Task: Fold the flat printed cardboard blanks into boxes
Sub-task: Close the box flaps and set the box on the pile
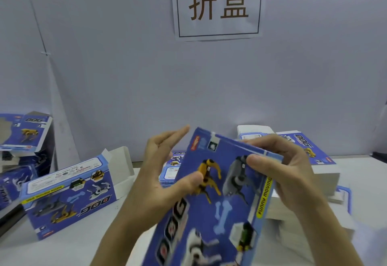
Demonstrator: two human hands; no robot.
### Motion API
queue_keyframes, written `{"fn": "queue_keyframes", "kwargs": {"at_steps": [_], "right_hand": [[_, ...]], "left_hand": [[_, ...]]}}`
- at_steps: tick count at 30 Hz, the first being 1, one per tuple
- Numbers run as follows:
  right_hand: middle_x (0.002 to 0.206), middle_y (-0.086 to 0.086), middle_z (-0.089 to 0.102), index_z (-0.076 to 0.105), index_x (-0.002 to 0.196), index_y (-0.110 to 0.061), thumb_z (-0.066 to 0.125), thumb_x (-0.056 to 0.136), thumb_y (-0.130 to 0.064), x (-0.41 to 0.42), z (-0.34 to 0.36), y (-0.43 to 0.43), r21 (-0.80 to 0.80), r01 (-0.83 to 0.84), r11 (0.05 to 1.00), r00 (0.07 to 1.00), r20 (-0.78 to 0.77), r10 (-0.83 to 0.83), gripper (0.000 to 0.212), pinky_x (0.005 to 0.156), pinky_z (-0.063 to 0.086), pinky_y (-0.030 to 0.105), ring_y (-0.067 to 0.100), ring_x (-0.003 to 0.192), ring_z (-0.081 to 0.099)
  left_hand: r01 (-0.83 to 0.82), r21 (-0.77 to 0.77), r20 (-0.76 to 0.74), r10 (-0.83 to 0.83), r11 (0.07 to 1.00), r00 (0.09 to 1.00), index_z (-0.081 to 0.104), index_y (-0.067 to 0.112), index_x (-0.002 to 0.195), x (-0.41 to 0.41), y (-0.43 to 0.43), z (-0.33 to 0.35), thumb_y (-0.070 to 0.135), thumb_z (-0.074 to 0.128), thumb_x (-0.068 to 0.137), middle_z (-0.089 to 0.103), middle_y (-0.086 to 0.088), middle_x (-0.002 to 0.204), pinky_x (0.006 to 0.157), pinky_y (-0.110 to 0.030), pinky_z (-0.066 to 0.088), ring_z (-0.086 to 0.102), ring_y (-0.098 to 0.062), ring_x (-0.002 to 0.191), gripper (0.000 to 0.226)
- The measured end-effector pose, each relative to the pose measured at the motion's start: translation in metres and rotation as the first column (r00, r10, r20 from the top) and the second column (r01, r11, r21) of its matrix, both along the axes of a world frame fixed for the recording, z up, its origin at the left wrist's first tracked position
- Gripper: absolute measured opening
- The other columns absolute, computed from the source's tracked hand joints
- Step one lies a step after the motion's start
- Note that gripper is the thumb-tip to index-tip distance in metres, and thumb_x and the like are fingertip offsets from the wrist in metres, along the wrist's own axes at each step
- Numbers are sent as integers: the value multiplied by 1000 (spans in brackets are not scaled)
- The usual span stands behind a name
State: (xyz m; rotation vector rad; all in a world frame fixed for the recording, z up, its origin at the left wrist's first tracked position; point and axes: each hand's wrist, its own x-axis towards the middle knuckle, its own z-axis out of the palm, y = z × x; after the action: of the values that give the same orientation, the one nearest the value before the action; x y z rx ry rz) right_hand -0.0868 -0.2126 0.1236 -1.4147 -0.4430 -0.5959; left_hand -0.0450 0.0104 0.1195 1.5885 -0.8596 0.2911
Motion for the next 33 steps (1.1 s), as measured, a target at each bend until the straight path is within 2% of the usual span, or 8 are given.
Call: {"fn": "queue_keyframes", "kwargs": {"at_steps": [2, 4, 6, 9, 15, 24, 28, 33], "right_hand": [[88, 5, 76, 76, 75, -22, 76, 61, -27, 2, -2, 9, 43, -74, 996, 997, -21, 75, 15, 57, 56, 27, 22, 74, 73], [101, 2, 74, 74, 79, -20, 74, 68, -27, 5, -2, 18, 77, -70, 995, 998, -2, 71, 13, 59, 56, 28, 23, 84, 73], [103, -1, 72, 71, 88, -20, 70, 75, -21, 6, -2, 26, 114, -50, 992, 998, 51, 45, 13, 63, 56, 25, 18, 87, 71], [98, 3, 72, 71, 97, -30, 68, 78, -20, 5, -3, 33, 150, -65, 986, 994, 93, 51, 21, 66, 57, 27, 19, 88, 70], [90, 4, 73, 69, 91, -28, 56, 83, -16, 3, -3, 38, 179, -30, 983, 997, 78, 16, 20, 55, 57, 28, 22, 79, 72], [82, 6, 69, 69, 88, -24, 54, 84, -17, 4, -6, 40, 212, -51, 976, 997, 73, 37, 17, 57, 57, 30, 23, 72, 70], [72, 5, 65, 63, 81, -18, 54, 84, -19, 5, -8, 40, 213, -56, 975, 998, 24, 52, 9, 49, 54, 25, 18, 61, 68], [84, 8, 71, 63, 93, -13, 53, 86, -17, 9, -9, 40, 221, -97, 971, 995, 41, 90, 13, 52, 56, 27, 21, 70, 71]], "left_hand": [[217, -89, -141, -228, 972, 963, 47, 48, 133, -4, 0, -1, 43, 78, 66, 54, 10, 136, 75, -23, 57, 63, -11, 113, 75], [292, -193, -188, -328, 937, 926, 54, 38, 127, -5, -3, 0, 29, 78, 65, 66, -2, 120, 67, -35, 59, 71, -27, 95, 67], [227, -334, -212, -308, 915, 928, 59, 27, 118, -3, -7, 2, 11, 71, 63, 71, -9, 101, 58, -34, 58, 72, -29, 76, 58], [138, -457, -236, -269, 879, 934, 54, 21, 115, 0, -11, 7, 0, 52, 65, 74, 0, 89, 51, -26, 56, 72, -19, 67, 54], [107, -540, -249, -279, 835, 927, 50, 11, 104, -4, -20, 8, -7, 43, 59, 72, 7, 99, 50, -25, 56, 72, -14, 73, 49], [74, -474, -210, -194, 877, 958, 46, 10, 101, -10, -21, 9, -4, 45, 60, 73, 11, 80, 49, -20, 54, 70, -10, 65, 44], [47, -480, -294, -211, 876, 932, 51, 14, 103, -11, -19, 2, 1, 52, 61, 72, 2, 80, 46, -26, 55, 70, -19, 60, 44], [61, -472, -311, -231, 880, 922, 52, 16, 100, -16, -18, 7, 0, 53, 60, 70, -1, 75, 44, -27, 54, 68, -18, 56, 43]]}}
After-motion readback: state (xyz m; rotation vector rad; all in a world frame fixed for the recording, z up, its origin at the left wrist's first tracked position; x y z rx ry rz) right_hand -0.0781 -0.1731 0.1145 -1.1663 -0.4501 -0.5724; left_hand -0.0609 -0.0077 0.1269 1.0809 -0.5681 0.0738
